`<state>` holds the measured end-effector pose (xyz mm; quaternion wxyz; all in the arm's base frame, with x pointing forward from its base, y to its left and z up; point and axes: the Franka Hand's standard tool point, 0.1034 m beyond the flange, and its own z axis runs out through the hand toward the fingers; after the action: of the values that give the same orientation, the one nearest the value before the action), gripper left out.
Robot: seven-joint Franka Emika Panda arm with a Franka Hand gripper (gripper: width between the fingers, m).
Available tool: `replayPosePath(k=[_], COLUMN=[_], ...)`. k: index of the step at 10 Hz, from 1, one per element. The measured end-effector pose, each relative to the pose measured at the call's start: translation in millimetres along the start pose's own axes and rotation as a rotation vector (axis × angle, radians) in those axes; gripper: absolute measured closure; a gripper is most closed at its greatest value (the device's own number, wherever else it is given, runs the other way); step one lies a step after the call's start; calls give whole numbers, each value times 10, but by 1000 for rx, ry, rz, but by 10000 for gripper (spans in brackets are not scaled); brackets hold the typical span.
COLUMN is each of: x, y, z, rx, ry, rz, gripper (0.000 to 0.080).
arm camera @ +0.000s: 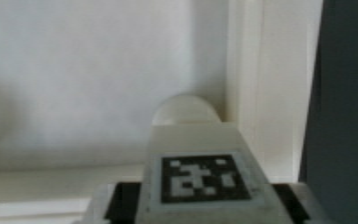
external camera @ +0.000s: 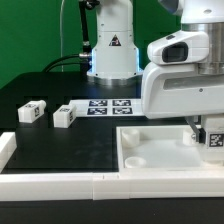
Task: Assemble one leg
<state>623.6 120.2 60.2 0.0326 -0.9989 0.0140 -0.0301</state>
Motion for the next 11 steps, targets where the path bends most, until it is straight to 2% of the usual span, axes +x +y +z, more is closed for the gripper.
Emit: replayPosePath(k=[1,5,7,9,10,11], x=[8,14,9,17,24,24], y=[21,-5,-7,9,30,33], z=[9,9,21,23,20,21], rx=[-1,8,0,20,40,46], ry=[13,4,21,9,-4,-9], rz=[71,644,941,1191,1252,1314], gripper=[532,532,531,531,531,531])
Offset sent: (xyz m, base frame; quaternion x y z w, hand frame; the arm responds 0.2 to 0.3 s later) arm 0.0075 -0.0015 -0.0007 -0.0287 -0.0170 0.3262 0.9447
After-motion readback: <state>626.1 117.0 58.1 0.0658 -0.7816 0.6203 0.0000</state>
